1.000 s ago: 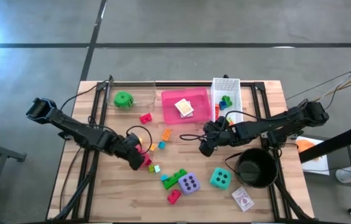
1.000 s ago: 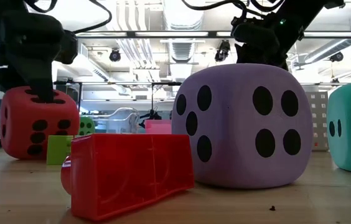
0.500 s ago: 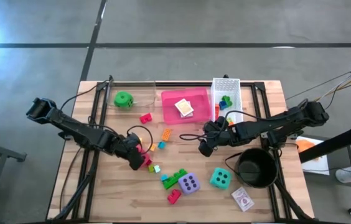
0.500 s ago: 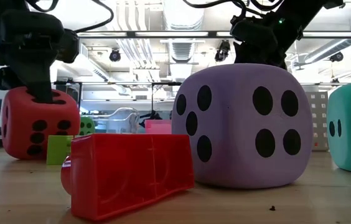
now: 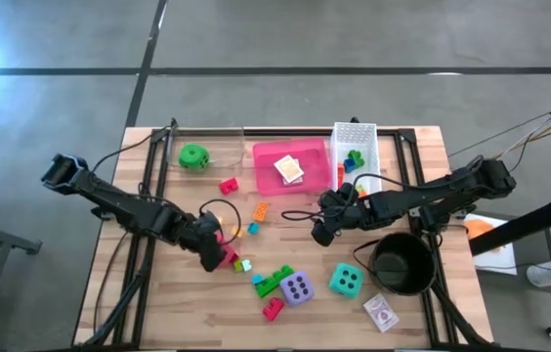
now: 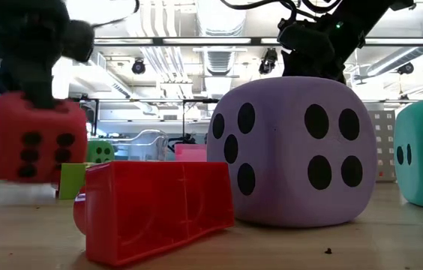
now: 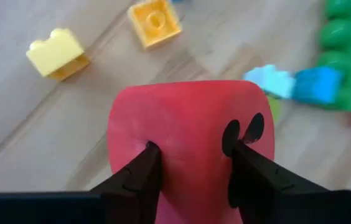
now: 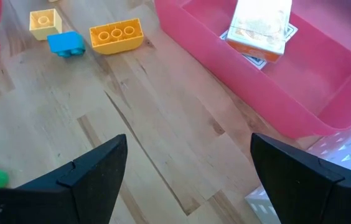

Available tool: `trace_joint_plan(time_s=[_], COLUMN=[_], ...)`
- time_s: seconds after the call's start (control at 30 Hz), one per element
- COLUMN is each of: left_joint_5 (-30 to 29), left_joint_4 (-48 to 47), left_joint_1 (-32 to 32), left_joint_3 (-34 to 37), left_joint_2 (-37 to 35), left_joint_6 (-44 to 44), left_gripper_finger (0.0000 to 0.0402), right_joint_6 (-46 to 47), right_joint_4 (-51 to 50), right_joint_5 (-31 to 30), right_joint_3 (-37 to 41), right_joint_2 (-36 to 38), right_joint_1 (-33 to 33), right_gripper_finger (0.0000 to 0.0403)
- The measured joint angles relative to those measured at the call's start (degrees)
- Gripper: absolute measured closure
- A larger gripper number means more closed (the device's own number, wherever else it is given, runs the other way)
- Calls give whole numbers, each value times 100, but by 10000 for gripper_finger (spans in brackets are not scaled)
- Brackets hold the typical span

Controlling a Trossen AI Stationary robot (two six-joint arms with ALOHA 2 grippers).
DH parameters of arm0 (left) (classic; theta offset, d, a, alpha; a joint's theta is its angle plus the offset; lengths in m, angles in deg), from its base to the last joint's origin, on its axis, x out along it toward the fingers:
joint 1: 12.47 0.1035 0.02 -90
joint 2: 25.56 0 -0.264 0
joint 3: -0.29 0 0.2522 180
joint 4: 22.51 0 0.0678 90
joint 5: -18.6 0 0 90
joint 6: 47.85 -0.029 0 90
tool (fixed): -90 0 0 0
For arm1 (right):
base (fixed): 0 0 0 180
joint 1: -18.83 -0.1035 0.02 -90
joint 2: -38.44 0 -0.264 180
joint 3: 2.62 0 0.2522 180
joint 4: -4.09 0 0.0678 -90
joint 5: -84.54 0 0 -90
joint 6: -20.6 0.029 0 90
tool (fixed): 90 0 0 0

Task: Pick & Place Toys
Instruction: Put the red die into the transparent bin

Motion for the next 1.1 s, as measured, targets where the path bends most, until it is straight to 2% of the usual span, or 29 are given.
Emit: trace_joint_plan(time_s=[0.1,0.2,0.37,0.63,1.1], left_joint_5=[-189,-254,-697,-1136,-1565], left_joint_4=[-106,-347,-924,-1493,-1986], left_joint_1=[7,8,22,66,374], left_joint_3=[-132,-290,-591,-995,-997], left_joint_2=[-44,-70,-188,-301,-284], left_joint_6=[-44,-65,-81,-120,-232], left_gripper_finger=[274,278,311,335,357], right_joint_6=[0,0,0,0,0], right_joint_4=[0,3,7,13,17], right_joint_5=[0,0,0,0,0], right_joint_3=[0,0,0,0,0], right_joint_2=[0,0,0,0,0], right_joint_1=[0,0,0,0,0], right_gripper_finger=[69,69,69,69,69])
